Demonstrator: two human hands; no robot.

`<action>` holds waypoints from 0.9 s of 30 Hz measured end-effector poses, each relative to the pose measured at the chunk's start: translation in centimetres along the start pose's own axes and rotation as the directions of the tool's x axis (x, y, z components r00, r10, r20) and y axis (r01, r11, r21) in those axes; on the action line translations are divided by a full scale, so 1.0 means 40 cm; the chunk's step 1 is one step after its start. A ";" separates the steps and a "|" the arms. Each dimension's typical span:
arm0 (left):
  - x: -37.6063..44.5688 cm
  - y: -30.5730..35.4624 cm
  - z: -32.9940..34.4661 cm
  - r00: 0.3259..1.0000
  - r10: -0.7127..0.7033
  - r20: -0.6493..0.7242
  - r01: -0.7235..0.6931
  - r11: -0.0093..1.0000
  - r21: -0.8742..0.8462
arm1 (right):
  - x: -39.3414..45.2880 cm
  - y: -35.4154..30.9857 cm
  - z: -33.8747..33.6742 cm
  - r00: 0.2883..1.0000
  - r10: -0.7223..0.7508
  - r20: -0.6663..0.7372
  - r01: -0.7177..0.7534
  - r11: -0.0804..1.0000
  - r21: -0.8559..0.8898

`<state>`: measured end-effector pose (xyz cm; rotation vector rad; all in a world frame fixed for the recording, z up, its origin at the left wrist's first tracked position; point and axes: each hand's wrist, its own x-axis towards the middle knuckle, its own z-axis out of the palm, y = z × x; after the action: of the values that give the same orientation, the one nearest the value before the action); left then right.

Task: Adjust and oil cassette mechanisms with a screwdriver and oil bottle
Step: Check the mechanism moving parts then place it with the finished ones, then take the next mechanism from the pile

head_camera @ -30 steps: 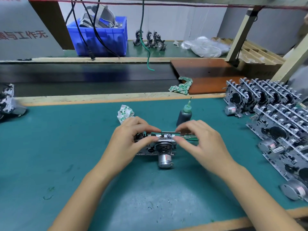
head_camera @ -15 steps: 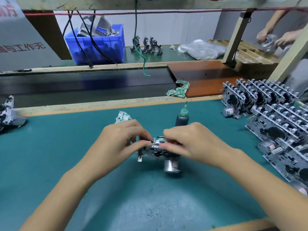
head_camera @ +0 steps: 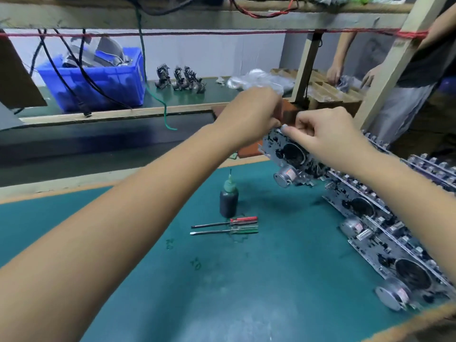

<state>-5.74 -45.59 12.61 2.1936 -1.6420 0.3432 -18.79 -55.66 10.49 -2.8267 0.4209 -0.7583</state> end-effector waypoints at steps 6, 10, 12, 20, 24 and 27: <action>0.109 -0.012 0.158 0.966 -0.143 0.216 0.117 0.985 0.129 | 0.063 0.111 0.134 0.986 0.142 0.087 -0.125 0.977 -0.173; 0.136 0.012 0.219 0.960 -0.202 0.193 0.172 0.972 0.159 | 0.062 0.147 0.172 0.972 0.219 0.091 -0.196 0.957 -0.214; 0.147 0.032 0.235 0.954 -0.219 0.205 0.190 0.970 0.150 | 0.064 0.157 0.178 0.965 0.246 0.087 -0.217 0.942 -0.256; 0.161 0.023 0.248 0.932 -0.256 0.258 0.228 0.964 0.133 | 0.092 0.131 0.189 0.931 0.305 0.201 -0.227 0.914 -0.336; 0.156 0.010 0.236 0.910 -0.204 0.360 0.183 0.979 0.093 | 0.103 0.117 0.178 0.908 0.350 0.229 -0.187 0.829 -0.527; 0.146 0.018 0.217 0.888 -0.166 0.429 0.154 0.986 0.064 | 0.093 0.088 0.161 0.938 0.308 0.163 -0.145 0.771 -0.621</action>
<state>-5.01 -54.61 7.30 2.5408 -1.6516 -0.1882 -13.20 -59.51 5.82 -3.2840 1.1154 -0.2105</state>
